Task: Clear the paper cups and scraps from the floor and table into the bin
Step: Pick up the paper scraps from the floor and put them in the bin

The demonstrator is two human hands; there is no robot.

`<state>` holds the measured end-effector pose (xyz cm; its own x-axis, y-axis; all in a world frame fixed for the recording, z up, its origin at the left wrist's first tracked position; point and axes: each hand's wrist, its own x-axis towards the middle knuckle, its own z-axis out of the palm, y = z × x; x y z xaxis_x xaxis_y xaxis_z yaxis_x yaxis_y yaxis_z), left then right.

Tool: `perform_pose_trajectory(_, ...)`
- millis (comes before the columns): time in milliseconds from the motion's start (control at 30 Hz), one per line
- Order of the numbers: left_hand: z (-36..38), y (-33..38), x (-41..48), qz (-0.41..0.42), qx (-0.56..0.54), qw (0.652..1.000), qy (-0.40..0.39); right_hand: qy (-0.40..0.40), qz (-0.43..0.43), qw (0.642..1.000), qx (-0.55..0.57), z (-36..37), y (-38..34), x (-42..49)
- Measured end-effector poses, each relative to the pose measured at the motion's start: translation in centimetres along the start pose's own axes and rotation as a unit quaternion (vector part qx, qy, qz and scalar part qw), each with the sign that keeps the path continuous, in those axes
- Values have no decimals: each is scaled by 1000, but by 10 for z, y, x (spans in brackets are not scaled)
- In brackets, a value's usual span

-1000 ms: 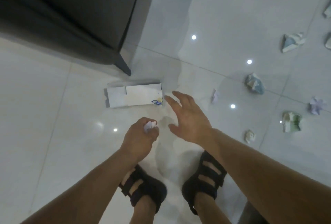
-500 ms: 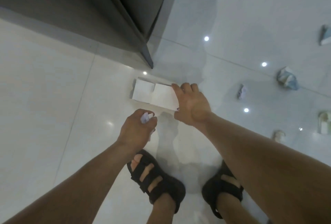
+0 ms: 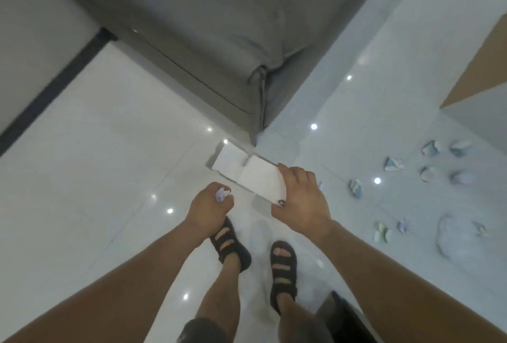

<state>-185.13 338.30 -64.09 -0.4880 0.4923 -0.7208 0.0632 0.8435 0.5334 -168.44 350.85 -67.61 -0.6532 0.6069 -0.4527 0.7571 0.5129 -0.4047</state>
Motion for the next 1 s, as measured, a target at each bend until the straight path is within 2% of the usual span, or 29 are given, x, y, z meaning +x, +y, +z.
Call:
perform_pose_trajectory(267, -84, -18, -180, -27, -123, 984, 124, -32, -97, 993, -51, -95, -126, -103)
perform_pose_trajectory(467, -147, -86, -307, -59, -253, 939, 227, -59, -218, 968, -109, -116, -249, -163)
perform_pose_trajectory(633, -200, -179, -386, -99, -328, 885, 315, -55, -310, 937, -152, -84, -373, -206)
perform_pose_trajectory(833, -269, -307, -482, -108, -362, 816, 436, -85, -406, 892, -179, -2, -515, -268)
perform_pose_trajectory(1000, -319, -401, -547, -151, -379, 772, 488, -116, -480, 848, -195, 66, -621, -312)
